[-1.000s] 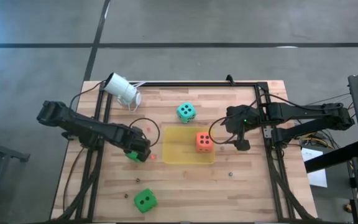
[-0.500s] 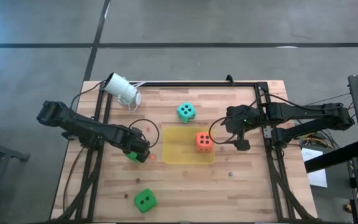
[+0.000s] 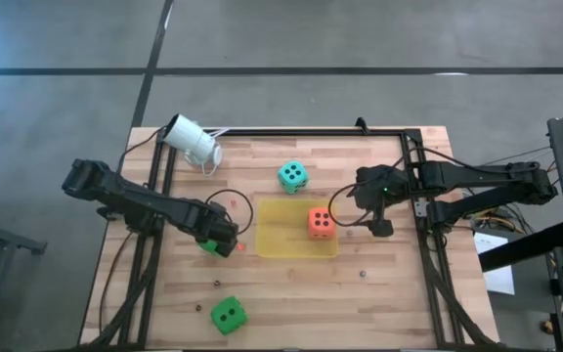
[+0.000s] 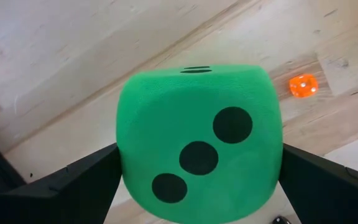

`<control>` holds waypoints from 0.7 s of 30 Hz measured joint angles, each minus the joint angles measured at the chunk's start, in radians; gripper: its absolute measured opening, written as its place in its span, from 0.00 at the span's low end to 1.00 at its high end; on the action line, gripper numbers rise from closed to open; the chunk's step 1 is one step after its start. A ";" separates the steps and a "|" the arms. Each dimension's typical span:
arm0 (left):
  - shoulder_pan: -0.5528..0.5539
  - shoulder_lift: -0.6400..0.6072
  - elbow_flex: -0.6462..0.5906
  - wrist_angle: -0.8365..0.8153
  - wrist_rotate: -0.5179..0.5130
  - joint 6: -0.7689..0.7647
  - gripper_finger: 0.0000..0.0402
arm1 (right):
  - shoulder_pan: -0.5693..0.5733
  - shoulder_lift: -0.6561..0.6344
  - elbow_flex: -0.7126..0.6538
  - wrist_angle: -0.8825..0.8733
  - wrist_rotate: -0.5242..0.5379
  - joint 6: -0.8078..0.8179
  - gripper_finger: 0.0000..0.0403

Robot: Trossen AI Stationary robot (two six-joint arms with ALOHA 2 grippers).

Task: Pick & Place Dice
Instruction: Put the top big green dice into the yellow bin

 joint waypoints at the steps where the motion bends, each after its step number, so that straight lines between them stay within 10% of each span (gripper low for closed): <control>1: 0.000 0.000 -0.003 0.004 -0.001 0.000 1.00 | 0.000 0.000 0.000 0.000 0.000 0.000 0.99; 21: 0.001 -0.003 -0.039 0.047 -0.004 -0.010 1.00 | 0.000 0.000 0.000 0.000 0.000 0.000 0.99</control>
